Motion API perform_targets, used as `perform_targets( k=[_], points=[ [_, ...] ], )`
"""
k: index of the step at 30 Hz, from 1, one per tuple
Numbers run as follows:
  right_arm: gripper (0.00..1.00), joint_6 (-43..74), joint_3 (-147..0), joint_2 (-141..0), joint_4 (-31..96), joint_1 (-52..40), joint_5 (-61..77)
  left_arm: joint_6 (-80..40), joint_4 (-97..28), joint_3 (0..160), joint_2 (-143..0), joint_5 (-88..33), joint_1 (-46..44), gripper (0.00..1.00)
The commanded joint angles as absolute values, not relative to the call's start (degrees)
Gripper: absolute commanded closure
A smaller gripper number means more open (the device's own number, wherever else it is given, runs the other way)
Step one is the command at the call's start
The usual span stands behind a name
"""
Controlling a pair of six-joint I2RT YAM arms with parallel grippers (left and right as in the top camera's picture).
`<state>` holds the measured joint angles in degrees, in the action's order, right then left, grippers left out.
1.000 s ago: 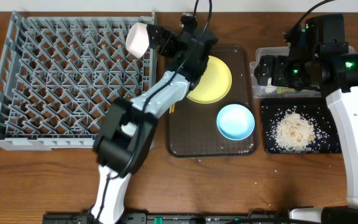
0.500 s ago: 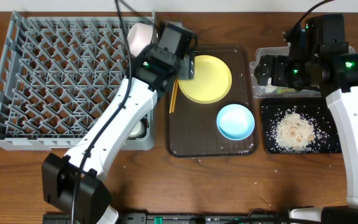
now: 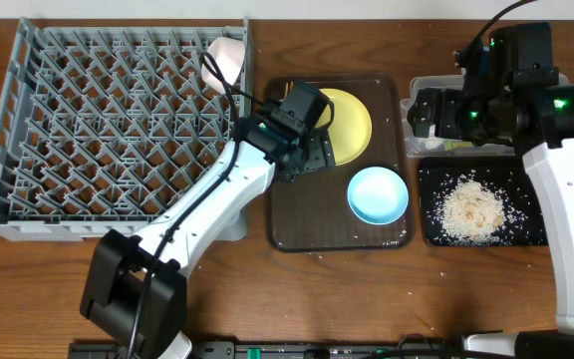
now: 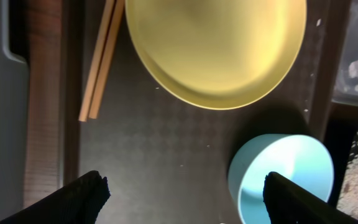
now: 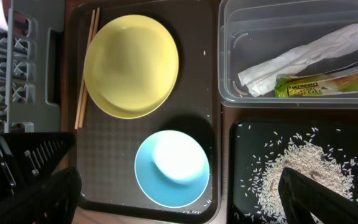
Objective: Sort waste into correct bins and load items into the dishwasher
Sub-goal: 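Move the left gripper to the blue bowl and grasp its rim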
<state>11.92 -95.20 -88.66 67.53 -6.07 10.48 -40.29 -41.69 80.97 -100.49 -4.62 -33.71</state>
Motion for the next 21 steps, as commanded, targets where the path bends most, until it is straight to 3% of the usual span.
perform_targets(
  k=[1, 7, 21],
  points=[
    [0.01, 11.7, -95.8, -88.8, 67.5, -6.1, 10.5, -42.1, -41.5, 80.9, -100.7, -5.3, -35.7, 0.17],
    [0.01, 12.8, -95.9, -88.5, 70.2, -3.0, 10.3, -42.3, -40.8, 80.8, -102.1, -2.8, -38.6, 0.17],
    [0.01, 14.5, -95.8, -87.3, 74.6, 21.3, 10.3, -41.0, -36.7, 80.8, -109.1, -2.2, -41.8, 0.21]
  ],
)
